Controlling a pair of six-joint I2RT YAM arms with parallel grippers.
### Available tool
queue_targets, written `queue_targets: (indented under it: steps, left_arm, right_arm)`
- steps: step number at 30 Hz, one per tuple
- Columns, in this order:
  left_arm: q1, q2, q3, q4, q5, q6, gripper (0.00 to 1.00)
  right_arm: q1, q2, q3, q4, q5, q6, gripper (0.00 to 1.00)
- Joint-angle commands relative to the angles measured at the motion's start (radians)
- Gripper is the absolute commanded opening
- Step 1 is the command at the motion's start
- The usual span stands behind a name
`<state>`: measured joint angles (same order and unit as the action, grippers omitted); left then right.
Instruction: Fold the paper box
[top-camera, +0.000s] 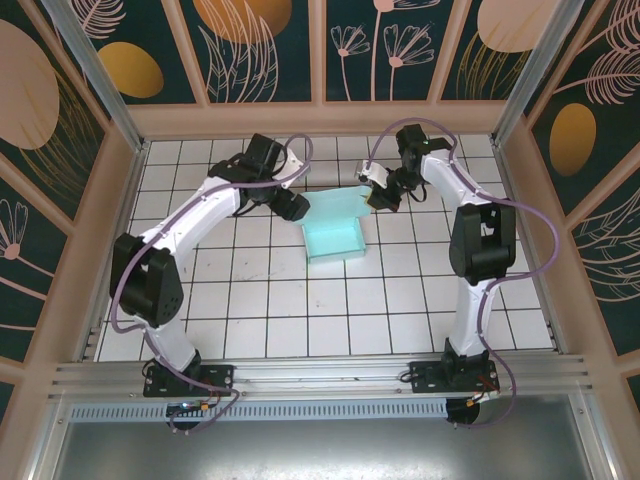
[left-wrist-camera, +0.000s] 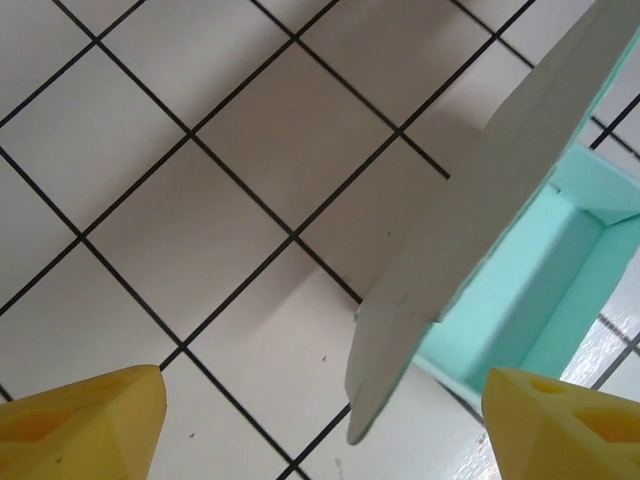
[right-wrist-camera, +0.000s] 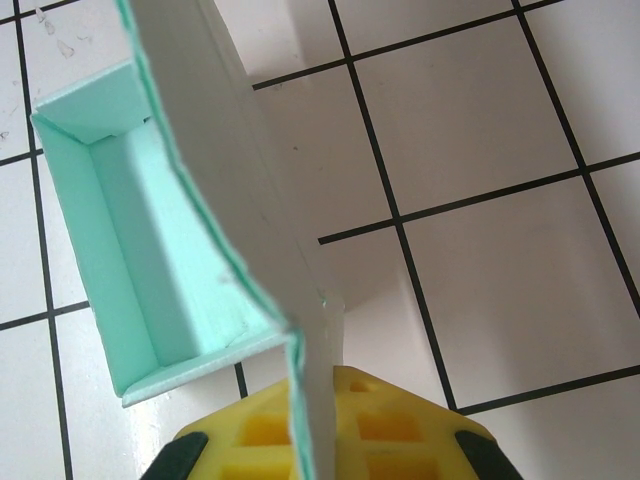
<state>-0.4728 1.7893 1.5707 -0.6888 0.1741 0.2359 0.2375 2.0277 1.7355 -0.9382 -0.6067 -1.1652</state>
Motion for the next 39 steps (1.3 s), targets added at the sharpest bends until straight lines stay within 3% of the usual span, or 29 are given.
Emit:
queue_targets:
  steps: [1,11,17,24,34,39]
  left_arm:
    - [0.01,0.06,0.084,-0.207,-0.009,0.087,0.81]
    - [0.01,0.176,0.212,-0.282,0.056,0.115,0.44]
    - [0.008,0.192,0.221,-0.272,0.085,0.114,0.31]
    - [0.008,0.198,0.223,-0.258,0.106,0.099,0.02]
    - [0.007,0.165,0.192,-0.119,0.122,-0.011,0.0]
    - [0.007,0.173,0.19,-0.047,0.085,-0.113,0.0]
  right_arm:
    - [0.002,-0.041,-0.019,0.003,-0.018,0.012,0.0]
    - [0.004,-0.035,-0.016,0.004,-0.021,0.021,0.0]
    - [0.003,-0.023,-0.004,0.001,-0.022,0.027,0.0]
    - [0.007,-0.023,0.002,0.002,-0.022,0.034,0.0]
    - [0.032,-0.099,-0.094,0.169,-0.008,0.174,0.0]
    - [0.071,-0.149,-0.171,0.329,0.073,0.379,0.0]
